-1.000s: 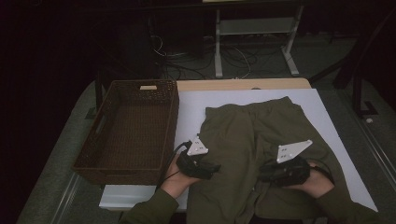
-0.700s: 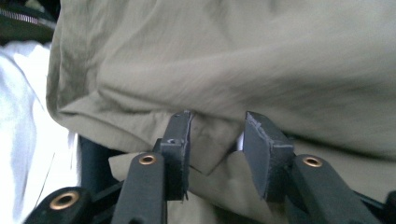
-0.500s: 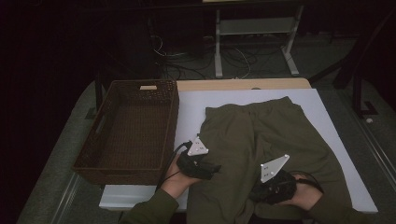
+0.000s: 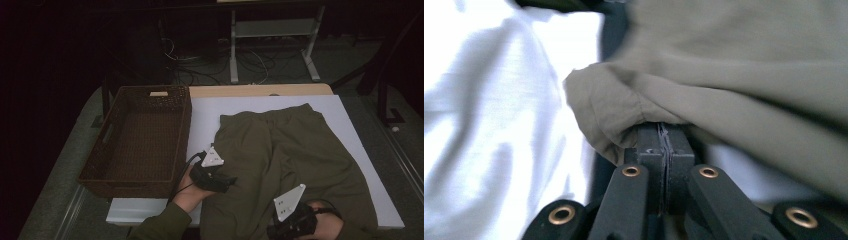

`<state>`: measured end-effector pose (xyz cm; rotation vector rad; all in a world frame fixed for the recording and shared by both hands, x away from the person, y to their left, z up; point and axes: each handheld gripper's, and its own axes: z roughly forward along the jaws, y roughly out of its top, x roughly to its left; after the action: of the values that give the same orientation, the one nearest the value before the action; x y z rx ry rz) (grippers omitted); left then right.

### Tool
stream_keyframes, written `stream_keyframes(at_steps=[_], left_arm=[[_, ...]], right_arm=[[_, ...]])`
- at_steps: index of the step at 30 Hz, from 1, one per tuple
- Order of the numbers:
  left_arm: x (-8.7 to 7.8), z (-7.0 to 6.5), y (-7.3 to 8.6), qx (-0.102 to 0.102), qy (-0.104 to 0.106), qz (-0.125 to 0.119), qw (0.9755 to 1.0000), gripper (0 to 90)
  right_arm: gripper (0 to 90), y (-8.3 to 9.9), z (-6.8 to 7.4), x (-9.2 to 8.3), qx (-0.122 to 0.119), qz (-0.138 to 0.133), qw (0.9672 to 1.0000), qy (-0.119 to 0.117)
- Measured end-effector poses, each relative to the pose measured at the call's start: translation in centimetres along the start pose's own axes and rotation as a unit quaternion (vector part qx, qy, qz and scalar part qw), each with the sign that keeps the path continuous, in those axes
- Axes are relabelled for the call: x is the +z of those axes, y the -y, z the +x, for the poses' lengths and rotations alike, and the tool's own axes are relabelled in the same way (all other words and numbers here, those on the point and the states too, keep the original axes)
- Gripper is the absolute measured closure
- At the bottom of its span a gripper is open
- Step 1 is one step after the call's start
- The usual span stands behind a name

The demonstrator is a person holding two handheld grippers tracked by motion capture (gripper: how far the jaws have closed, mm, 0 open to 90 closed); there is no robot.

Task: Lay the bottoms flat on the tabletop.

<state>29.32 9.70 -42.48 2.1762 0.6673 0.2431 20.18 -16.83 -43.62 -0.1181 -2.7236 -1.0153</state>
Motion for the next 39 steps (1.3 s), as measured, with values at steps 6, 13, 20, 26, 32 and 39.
stream_keyframes(at_steps=[6,13,20,26,32,39], left_arm=[[-0.1,0.1,0.0,0.000,0.000,-0.001,1.0000,29.4],[-0.1,0.3,0.0,-0.001,-0.001,0.000,1.0000,29.4],[-0.1,0.2,0.1,-0.002,-0.001,0.000,1.0000,29.4],[-0.1,0.3,0.1,-0.004,-0.001,-0.002,1.0000,29.5],[-0.1,0.2,0.0,-0.001,0.000,-0.002,1.0000,29.5],[-0.2,0.3,0.0,-0.001,-0.001,-0.002,1.0000,29.5]], right_arm=[[74.6,-0.3,0.2,-0.9,-0.007,-0.029,0.9994,0.016],[61.8,1.4,-3.4,-5.7,0.071,-0.069,0.9814,0.164],[54.4,2.9,-6.5,-7.5,0.123,-0.065,0.9559,0.258],[53.6,3.4,-7.8,-8.1,0.156,-0.065,0.9406,0.295],[81.9,3.6,-8.6,-7.3,0.160,-0.042,0.9463,0.278],[88.4,3.1,-7.2,-6.5,0.132,-0.040,0.9643,0.226]])
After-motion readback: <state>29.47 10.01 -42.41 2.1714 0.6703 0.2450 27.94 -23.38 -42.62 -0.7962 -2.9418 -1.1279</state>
